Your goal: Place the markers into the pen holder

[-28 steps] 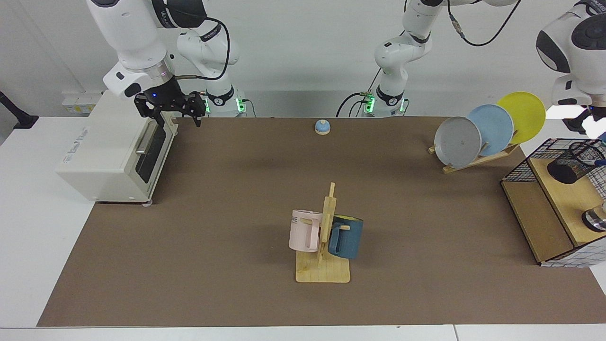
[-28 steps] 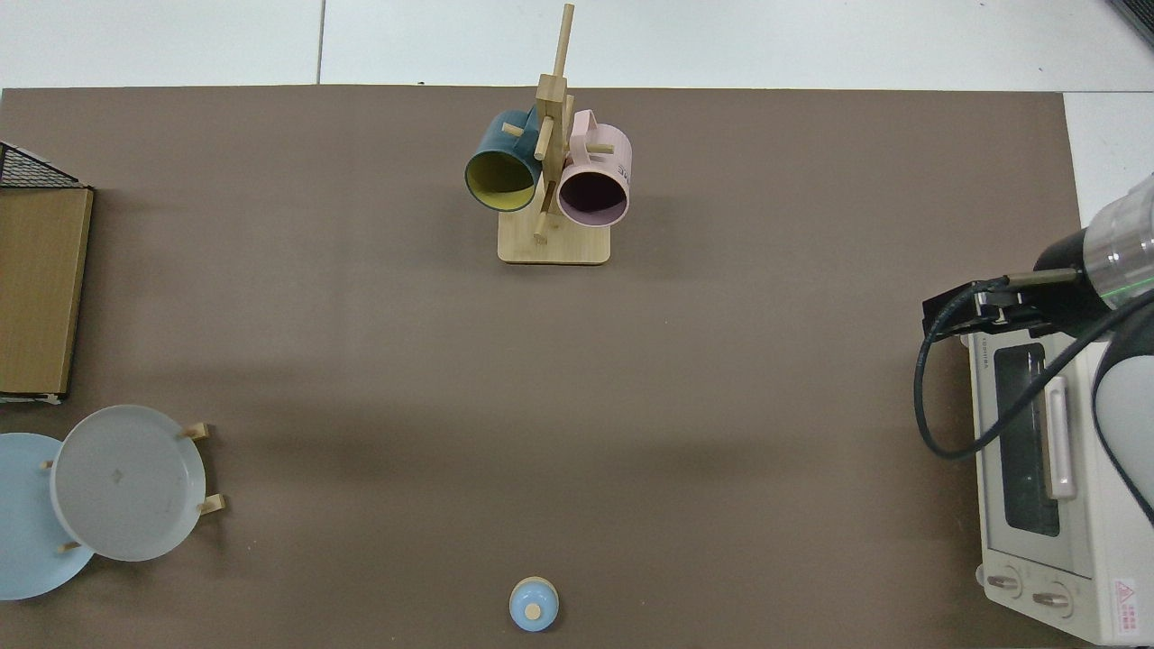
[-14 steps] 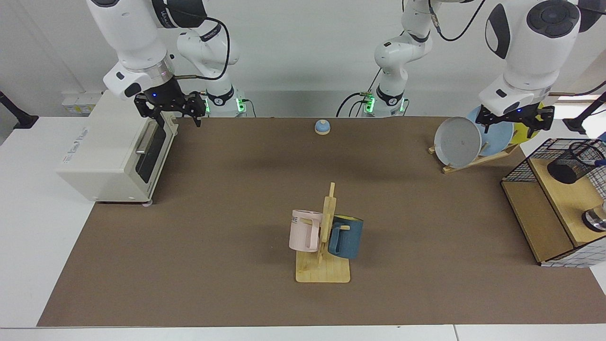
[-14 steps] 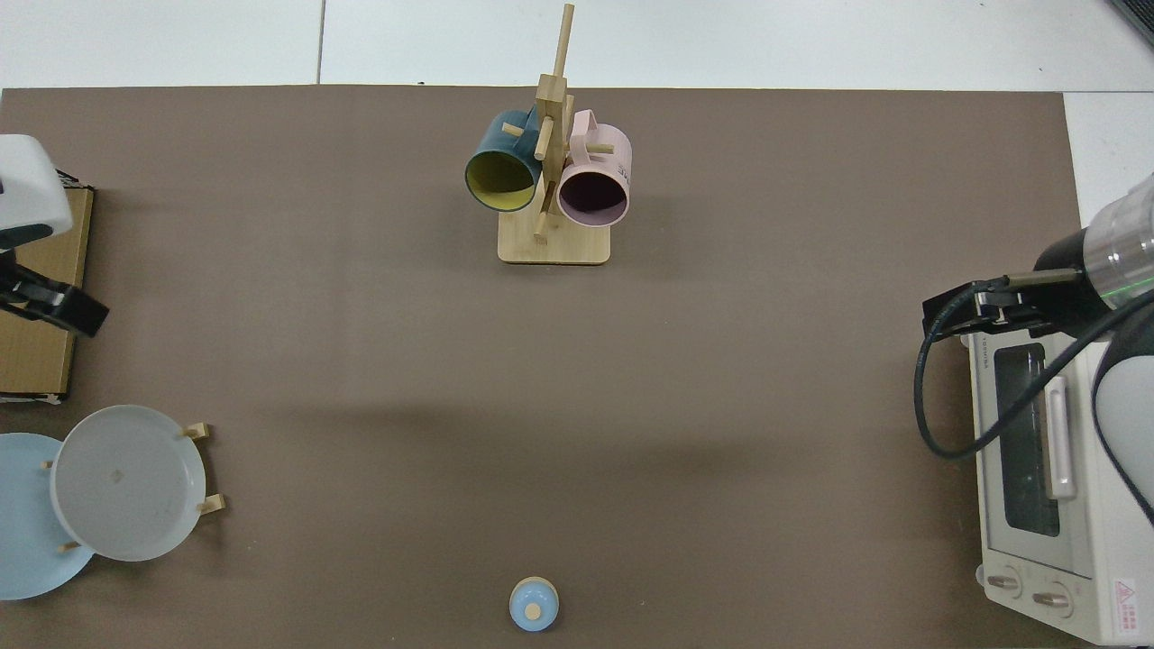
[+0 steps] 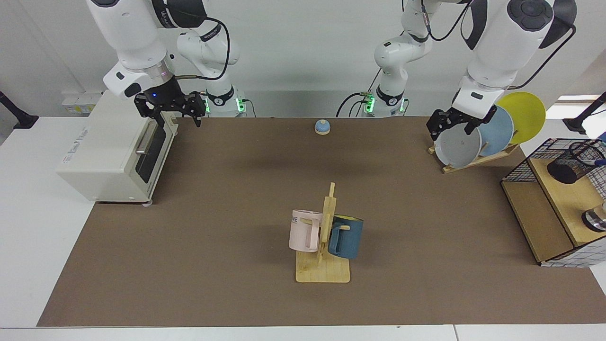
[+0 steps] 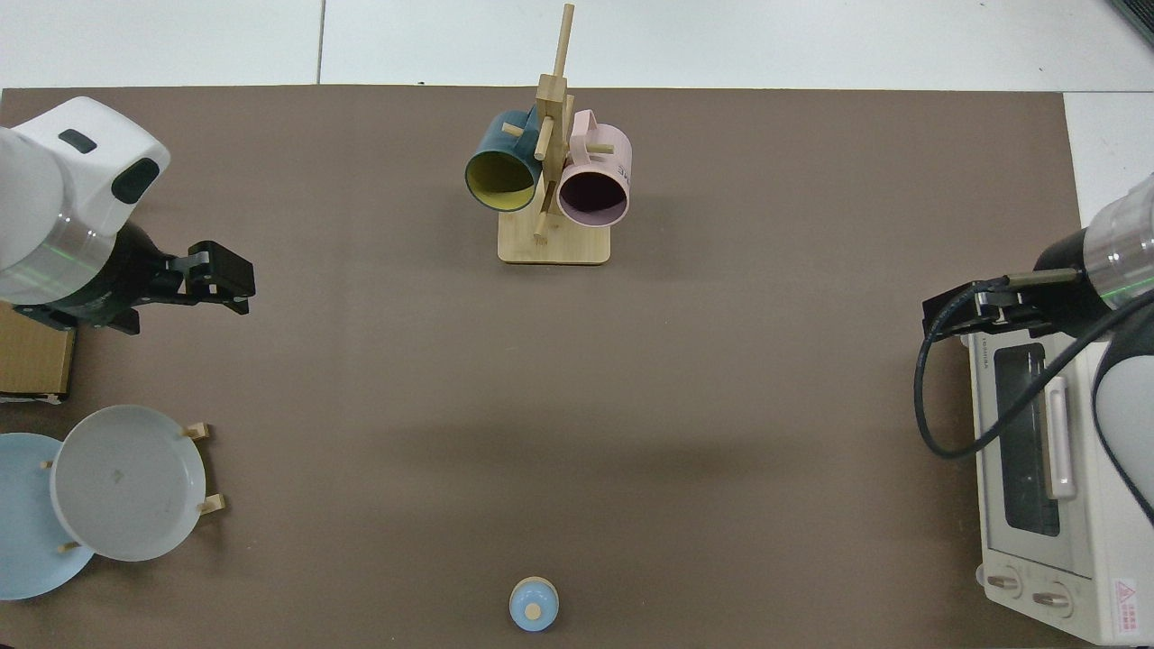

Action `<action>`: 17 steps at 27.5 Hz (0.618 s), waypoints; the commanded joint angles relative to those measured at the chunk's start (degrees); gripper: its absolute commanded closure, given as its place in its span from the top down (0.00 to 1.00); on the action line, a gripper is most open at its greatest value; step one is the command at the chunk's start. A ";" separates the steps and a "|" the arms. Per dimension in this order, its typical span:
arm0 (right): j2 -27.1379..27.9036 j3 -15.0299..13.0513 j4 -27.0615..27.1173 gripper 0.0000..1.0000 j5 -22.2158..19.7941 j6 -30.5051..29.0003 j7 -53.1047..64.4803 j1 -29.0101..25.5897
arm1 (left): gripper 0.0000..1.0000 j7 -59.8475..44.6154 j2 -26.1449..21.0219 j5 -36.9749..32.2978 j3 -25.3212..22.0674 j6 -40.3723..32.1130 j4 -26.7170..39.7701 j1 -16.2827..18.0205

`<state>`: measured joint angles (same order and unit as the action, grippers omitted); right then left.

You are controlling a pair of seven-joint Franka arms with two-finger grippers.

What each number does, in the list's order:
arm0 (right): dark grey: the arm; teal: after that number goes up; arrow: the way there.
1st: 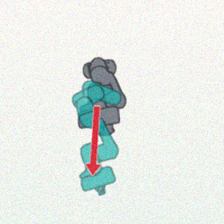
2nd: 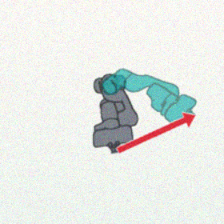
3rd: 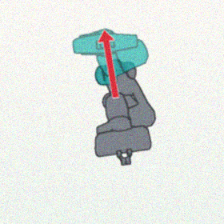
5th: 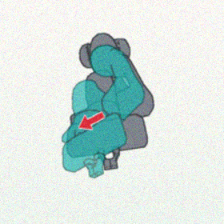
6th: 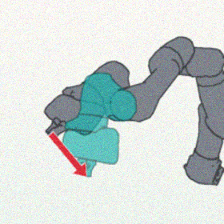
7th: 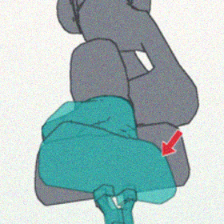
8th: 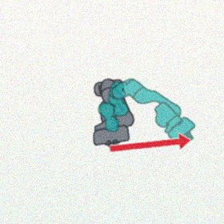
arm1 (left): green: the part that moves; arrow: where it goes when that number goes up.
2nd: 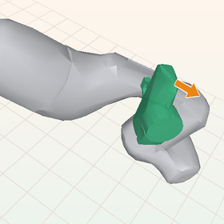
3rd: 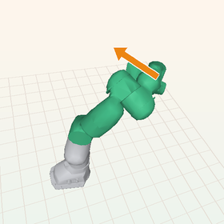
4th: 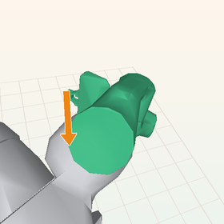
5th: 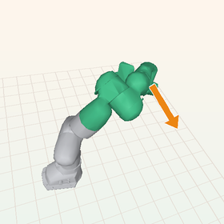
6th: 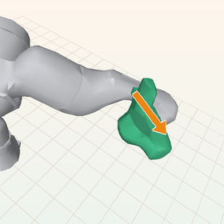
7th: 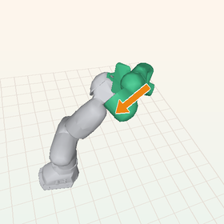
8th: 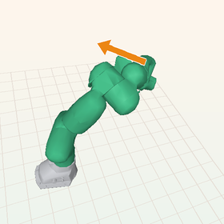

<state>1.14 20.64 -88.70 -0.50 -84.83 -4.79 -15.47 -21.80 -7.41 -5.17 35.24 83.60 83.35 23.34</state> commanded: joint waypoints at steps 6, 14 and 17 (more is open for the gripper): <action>-1.49 0.01 -1.56 1.00 1.03 0.01 1.63 -0.61 | 1.00 -7.38 6.17 6.57 0.10 2.78 6.11 0.83; -1.49 0.01 -1.56 1.00 1.03 0.01 1.63 -0.61 | 1.00 -4.04 8.20 6.58 -0.43 6.66 9.73 1.10; -1.49 0.01 -1.56 1.00 1.03 0.01 1.63 -0.61 | 1.00 -2.63 8.37 6.58 -1.13 6.49 9.90 1.10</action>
<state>1.14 20.64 -88.71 -0.50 -84.83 -4.79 -15.47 -27.52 -1.76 -0.08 35.42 88.36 90.09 23.61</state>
